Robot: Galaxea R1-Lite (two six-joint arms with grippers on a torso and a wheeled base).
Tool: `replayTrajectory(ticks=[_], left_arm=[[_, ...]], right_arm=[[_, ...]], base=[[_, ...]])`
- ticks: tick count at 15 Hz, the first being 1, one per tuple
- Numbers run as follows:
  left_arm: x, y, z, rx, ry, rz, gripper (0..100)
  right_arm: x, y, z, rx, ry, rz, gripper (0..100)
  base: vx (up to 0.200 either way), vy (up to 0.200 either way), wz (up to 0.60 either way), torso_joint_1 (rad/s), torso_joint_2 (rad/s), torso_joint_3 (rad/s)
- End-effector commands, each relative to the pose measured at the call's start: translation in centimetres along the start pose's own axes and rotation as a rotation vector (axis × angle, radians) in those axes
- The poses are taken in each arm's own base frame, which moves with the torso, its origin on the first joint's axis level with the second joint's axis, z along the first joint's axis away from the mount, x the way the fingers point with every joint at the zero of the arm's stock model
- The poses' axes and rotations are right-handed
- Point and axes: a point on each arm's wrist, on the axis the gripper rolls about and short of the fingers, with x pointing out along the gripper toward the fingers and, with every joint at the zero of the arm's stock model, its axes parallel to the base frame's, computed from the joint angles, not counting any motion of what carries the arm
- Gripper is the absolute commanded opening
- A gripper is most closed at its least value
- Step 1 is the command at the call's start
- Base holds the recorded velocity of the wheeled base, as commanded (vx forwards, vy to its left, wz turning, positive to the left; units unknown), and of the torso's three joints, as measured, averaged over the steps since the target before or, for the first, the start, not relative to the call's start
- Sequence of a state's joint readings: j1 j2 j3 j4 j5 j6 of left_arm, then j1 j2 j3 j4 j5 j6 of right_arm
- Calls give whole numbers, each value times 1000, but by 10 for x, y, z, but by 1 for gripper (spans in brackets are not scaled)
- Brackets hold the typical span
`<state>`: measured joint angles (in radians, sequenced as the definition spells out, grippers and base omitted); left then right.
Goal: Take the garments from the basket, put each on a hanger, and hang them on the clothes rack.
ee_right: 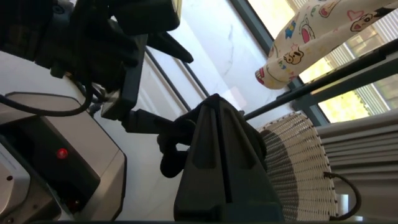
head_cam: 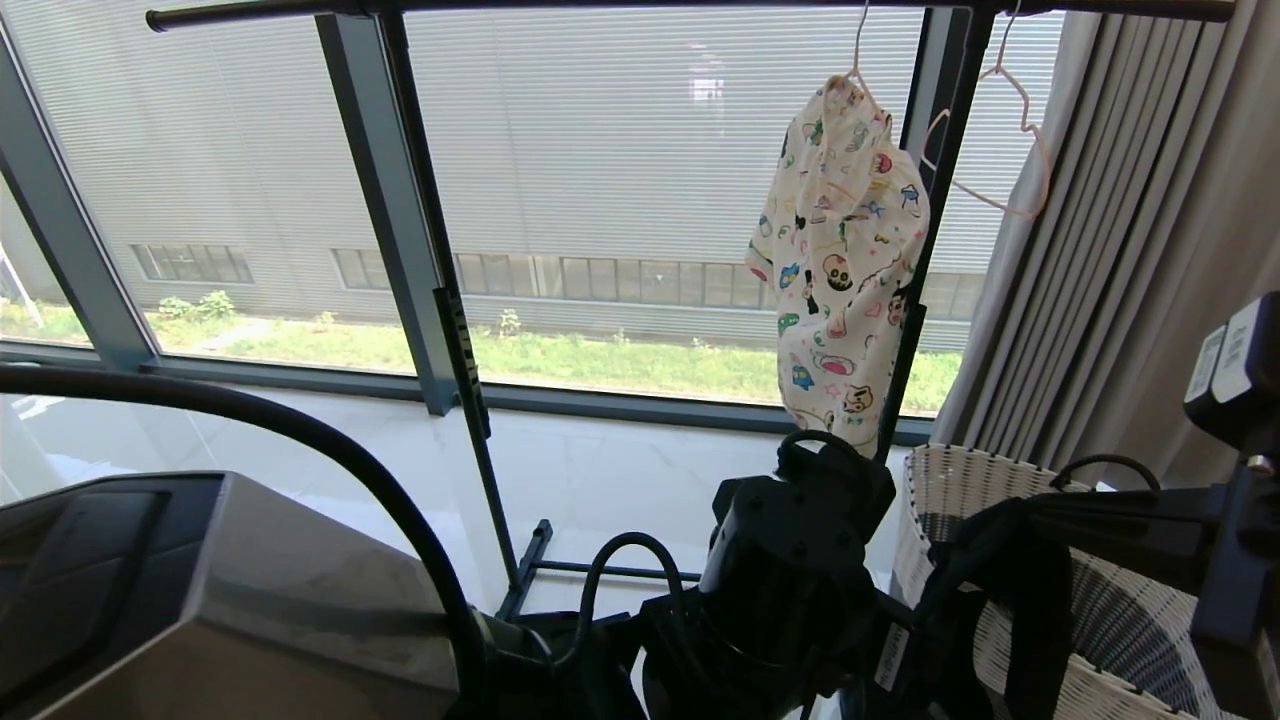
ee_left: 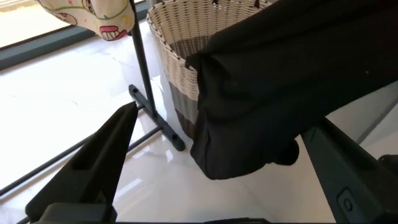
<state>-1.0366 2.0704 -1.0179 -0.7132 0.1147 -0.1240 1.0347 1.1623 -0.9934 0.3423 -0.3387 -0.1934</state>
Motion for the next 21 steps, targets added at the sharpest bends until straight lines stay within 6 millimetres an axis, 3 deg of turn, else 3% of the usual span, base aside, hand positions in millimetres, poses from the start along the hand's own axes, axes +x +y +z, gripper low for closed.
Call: replayTrajectory(ticks=[1, 6, 11, 12, 17, 20, 21], left_arm=[[9, -1, -5, 0, 12, 0, 100], [28, 10, -33, 1, 90, 36, 100], [33, 17, -36, -5, 98, 53, 100], [32, 17, -36, -5, 99, 53, 0], [28, 23, -45, 7, 128, 112, 0], [10, 35, -49, 39, 157, 203, 0], [-10, 46, -54, 66, 172, 323, 0]], right_arm=[[2, 1, 0, -5, 6, 3, 0], [0, 4, 0, -10, -11, 19, 0], [-1, 6, 1, -19, -17, 31, 0], [-1, 6, 1, -19, -16, 32, 0], [7, 8, 2, -5, 7, 32, 0], [32, 17, 4, 133, 59, 34, 0], [50, 23, 10, 190, 51, 31, 0]], base=[[0, 0, 0, 0, 0, 0], [0, 0, 0, 0, 0, 0], [0, 0, 0, 0, 0, 0], [0, 0, 0, 0, 0, 0], [0, 0, 0, 0, 0, 0], [0, 0, 0, 0, 0, 0], [0, 0, 0, 0, 0, 0]])
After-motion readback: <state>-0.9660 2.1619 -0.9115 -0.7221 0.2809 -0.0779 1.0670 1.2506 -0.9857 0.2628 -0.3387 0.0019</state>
